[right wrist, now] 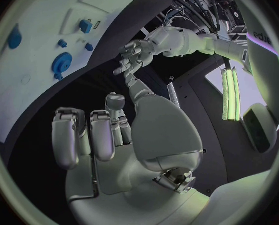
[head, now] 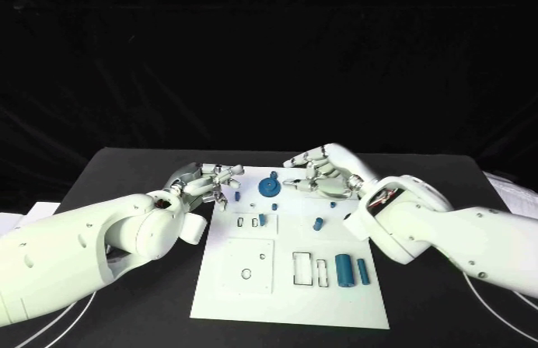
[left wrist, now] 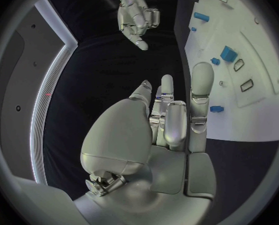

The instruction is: Assemble the parts on the task board

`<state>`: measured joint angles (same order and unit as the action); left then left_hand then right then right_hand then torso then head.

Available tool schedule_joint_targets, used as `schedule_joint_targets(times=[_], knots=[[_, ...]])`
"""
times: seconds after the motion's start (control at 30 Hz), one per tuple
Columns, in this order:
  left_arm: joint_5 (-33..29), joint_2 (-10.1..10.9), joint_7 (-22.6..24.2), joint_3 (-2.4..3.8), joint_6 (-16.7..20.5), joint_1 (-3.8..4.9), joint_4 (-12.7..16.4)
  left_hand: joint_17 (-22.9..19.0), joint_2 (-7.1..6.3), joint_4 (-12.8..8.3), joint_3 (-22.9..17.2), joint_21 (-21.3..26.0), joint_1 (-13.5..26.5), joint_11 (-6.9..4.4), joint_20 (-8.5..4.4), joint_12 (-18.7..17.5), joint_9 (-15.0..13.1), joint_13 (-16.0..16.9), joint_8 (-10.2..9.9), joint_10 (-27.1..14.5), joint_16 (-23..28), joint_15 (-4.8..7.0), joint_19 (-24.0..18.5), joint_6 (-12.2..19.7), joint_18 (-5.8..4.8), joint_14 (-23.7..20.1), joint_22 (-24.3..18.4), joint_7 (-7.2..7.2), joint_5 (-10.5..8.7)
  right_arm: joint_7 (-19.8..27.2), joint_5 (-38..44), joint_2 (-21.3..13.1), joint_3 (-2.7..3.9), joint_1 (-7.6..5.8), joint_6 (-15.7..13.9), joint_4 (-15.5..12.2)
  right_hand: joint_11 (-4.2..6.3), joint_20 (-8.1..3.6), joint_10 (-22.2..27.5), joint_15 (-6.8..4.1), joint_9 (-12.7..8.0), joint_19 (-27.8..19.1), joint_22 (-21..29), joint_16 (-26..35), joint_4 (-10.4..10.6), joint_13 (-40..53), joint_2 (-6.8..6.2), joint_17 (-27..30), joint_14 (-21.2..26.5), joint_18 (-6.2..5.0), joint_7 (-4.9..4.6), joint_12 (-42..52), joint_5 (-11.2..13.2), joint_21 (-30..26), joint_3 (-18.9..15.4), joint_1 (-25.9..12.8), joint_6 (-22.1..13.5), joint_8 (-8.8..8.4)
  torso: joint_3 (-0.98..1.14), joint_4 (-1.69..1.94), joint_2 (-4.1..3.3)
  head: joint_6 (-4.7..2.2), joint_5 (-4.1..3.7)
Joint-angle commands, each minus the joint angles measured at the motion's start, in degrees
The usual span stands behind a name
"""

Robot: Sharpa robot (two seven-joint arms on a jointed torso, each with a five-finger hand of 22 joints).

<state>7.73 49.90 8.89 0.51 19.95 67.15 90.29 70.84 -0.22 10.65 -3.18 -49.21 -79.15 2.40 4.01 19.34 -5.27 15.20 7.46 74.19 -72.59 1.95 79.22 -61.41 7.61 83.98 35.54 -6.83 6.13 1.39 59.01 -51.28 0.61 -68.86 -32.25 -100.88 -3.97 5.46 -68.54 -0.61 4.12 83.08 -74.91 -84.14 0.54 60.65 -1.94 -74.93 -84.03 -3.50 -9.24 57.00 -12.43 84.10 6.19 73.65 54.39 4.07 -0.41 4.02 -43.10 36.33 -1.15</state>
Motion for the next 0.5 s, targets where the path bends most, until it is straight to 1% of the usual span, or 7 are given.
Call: schedule_joint_targets(times=[0.03,0.17,0.2,0.23,0.3,0.37,0.5], knots=[[17.26,-0.83,-18.25,0.09,-6.31,1.48,-0.73,8.08,-0.15,1.86,-1.1,-9.33,1.9,-0.72,-0.63,6.15,-0.59,5.96,1.04,-0.85,-7.63,0.34,0.01,-0.61,-0.76,3.09,10.46,0.03,-0.13,3.96,-11.36,-2.69,0.03,-1.86,3.95,0.01,0.0,0.33,0.1,0.26,0.05,0.02,-2.97,0.29,-0.45,0.0,0.51,-4.99,-3.45,0.81,0.18,0.11,-0.07,-0.11,0.28,1.03,0.12,0.56,0.31,-0.32,1.06,0.47,0.59],[28.58,-2.01,-29.54,0.08,-12.28,3.57,-2.02,13.26,-1.05,4.13,-0.39,-16.03,4.45,-1.25,-0.77,13.03,-1.82,12.0,2.97,-1.2,-12.27,0.78,0.88,-1.85,-1.43,4.46,18.36,1.14,-0.8,3.75,-14.19,-5.73,0.02,-3.64,4.33,1.06,0.03,0.32,-0.06,0.24,0.07,0.05,-3.03,0.23,-0.5,0.1,0.72,-5.1,-3.5,0.82,0.2,0.32,-0.19,-0.08,0.34,1.22,0.28,0.69,0.62,-0.63,1.67,0.81,1.05],[30.96,-2.49,-31.7,0.07,-13.48,4.16,-2.53,14.33,-1.15,4.74,-0.39,-18.35,4.36,-1.97,-0.97,18.02,-2.76,16.58,4.21,-2.5,-13.2,1.48,0.74,-1.52,-1.58,4.72,20.82,1.93,-0.51,3.64,-14.54,-6.23,0.01,-3.87,4.47,1.38,0.03,0.32,-0.06,0.24,0.07,0.05,-3.04,0.2,-0.5,0.09,0.72,-5.15,-3.51,0.82,0.2,0.31,-0.19,-0.08,0.34,1.22,0.29,0.69,0.66,-0.72,1.87,0.9,1.22],[33.35,-3.0,-33.69,0.06,-14.58,4.69,-3.06,14.65,-1.1,5.18,-0.21,-18.92,4.84,-1.74,-1.11,19.97,-3.27,18.73,5.04,-2.72,-13.45,1.24,0.64,-2.2,-1.65,4.77,21.58,1.7,-0.83,3.45,-14.8,-6.68,-0.01,-4.04,4.58,1.69,0.02,0.31,-0.04,0.23,0.08,0.05,-3.04,0.22,-0.47,0.01,0.69,-5.12,-3.51,0.82,0.2,0.26,-0.2,-0.08,0.27,1.16,0.34,0.73,0.68,-0.77,1.98,0.98,1.29],[37.62,-3.99,-36.64,0.04,-16.78,5.46,-4.09,15.08,-1.16,5.4,-0.17,-19.87,4.76,-1.91,-1.15,24.34,-4.4,23.29,6.46,-2.95,-13.78,1.28,0.27,-2.16,-1.73,4.85,22.71,1.82,-0.96,3.14,-15.09,-7.36,-0.06,-4.26,4.74,2.13,0.02,0.3,0.01,0.23,0.08,0.03,-3.0,0.27,-0.34,-0.17,0.59,-5.05,-3.51,0.81,0.21,0.15,-0.3,-0.1,0.03,0.95,0.41,0.8,0.79,-0.73,2.19,1.23,1.33],[41.65,-5.17,-39.22,0.03,-19.03,6.13,-5.27,16.82,-1.14,5.6,0.06,-22.89,5.08,-2.22,-1.27,29.81,-5.86,28.96,8.21,-2.12,-15.32,1.54,1.3,-1.95,-2.37,5.36,26.82,2.18,-1.12,2.89,-15.25,-7.87,-0.09,-4.41,5.0,2.53,0.02,0.3,-0.01,0.23,0.08,0.02,-2.98,0.27,-0.25,-0.22,0.54,-5.05,-3.52,0.81,0.22,0.16,-0.37,-0.11,-0.13,0.81,0.44,0.84,0.92,-0.77,2.35,1.43,1.44],[45.79,-7.82,-42.86,-0.05,-23.22,7.02,-7.62,19.14,-1.17,5.68,1.85,-28.16,7.53,-2.5,-1.5,35.0,-8.06,34.4,10.66,-1.32,-17.4,1.79,3.98,-1.2,-3.67,6.02,34.3,2.47,-1.32,2.53,-15.25,-8.2,-0.17,-4.56,5.41,3.34,0.03,0.29,-0.01,0.22,0.08,0.02,-3.0,0.28,-0.18,-0.29,0.52,-5.03,-3.53,0.81,0.24,0.13,-0.4,-0.1,-0.25,0.71,0.48,0.87,1.0,-0.92,2.51,1.56,1.69]])
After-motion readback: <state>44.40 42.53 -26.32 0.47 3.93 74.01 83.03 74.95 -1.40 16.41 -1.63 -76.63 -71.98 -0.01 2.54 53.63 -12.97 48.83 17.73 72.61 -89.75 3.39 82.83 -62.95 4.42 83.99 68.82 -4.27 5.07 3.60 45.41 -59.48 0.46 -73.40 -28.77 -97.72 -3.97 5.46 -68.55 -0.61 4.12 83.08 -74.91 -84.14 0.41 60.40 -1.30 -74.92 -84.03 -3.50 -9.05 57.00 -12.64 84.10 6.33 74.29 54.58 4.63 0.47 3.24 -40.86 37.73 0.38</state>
